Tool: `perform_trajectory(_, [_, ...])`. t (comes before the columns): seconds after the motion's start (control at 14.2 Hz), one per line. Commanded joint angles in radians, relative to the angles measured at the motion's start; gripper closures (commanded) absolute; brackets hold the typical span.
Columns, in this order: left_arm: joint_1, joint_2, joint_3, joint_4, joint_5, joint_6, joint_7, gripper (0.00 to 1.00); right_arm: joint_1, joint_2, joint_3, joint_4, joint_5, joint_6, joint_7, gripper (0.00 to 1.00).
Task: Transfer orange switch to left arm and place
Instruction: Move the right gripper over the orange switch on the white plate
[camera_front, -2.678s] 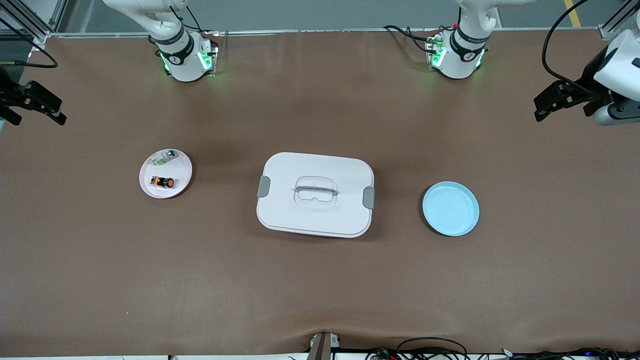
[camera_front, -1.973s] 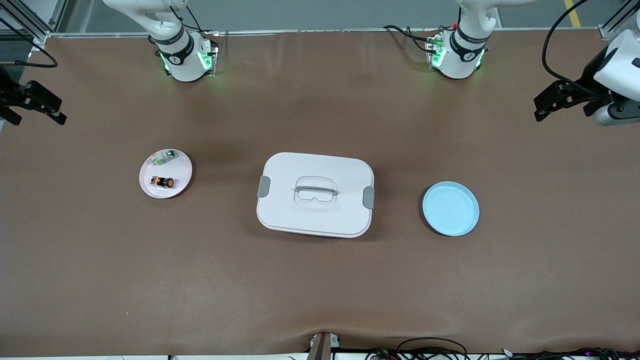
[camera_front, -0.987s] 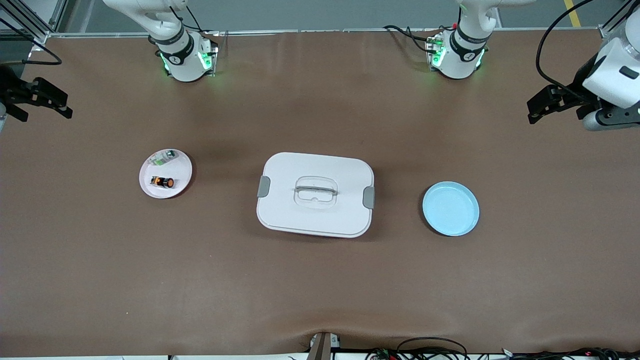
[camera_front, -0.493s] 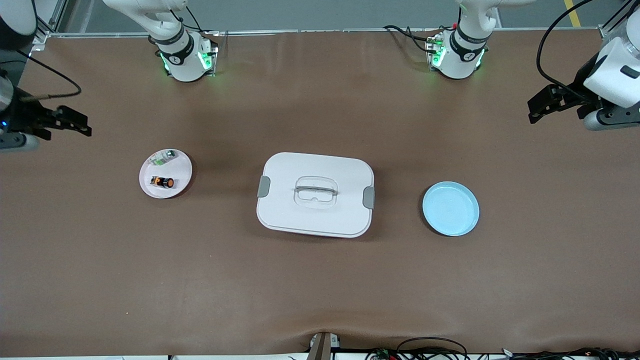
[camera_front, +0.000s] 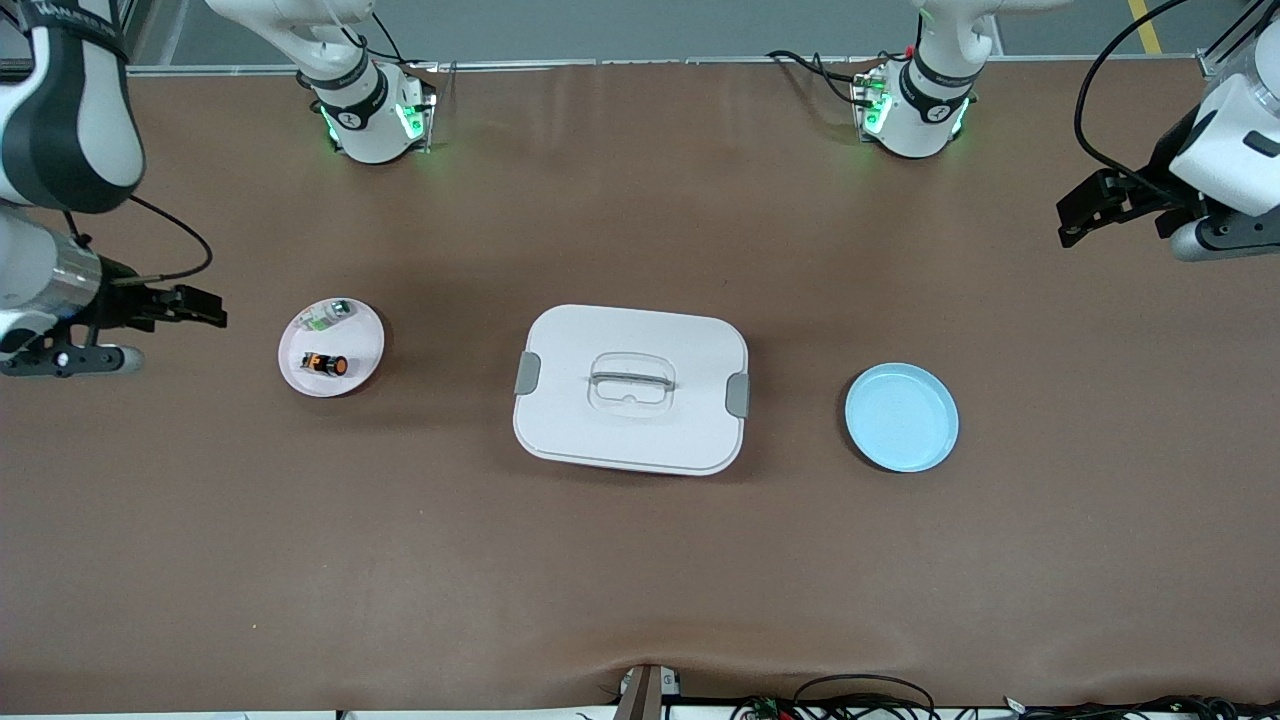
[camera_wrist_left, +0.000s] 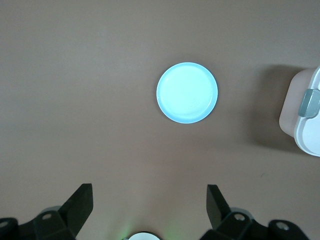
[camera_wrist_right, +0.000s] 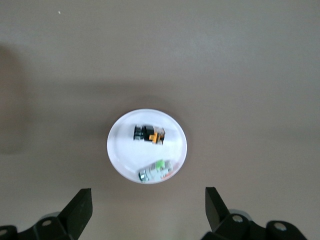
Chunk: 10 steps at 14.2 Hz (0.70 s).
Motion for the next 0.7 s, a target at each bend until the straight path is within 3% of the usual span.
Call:
perform_trajectory(0.0, [0.003,-0.010,0.001,0.002,-0.005,-0.017,0.017,0.00,0.002,-0.024,0.007,-0.134,0.001,0.147,0.021,0.00])
perform_trajectory(0.42, [0.005,-0.007,0.001,0.002,-0.009,-0.015,0.021,0.00,-0.003,-0.016,0.008,-0.297,0.016,0.352,0.024,0.00])
perform_trajectory(0.63, [0.003,-0.004,0.001,0.002,-0.011,-0.015,0.021,0.00,-0.009,0.008,0.008,-0.321,0.078,0.394,0.022,0.00])
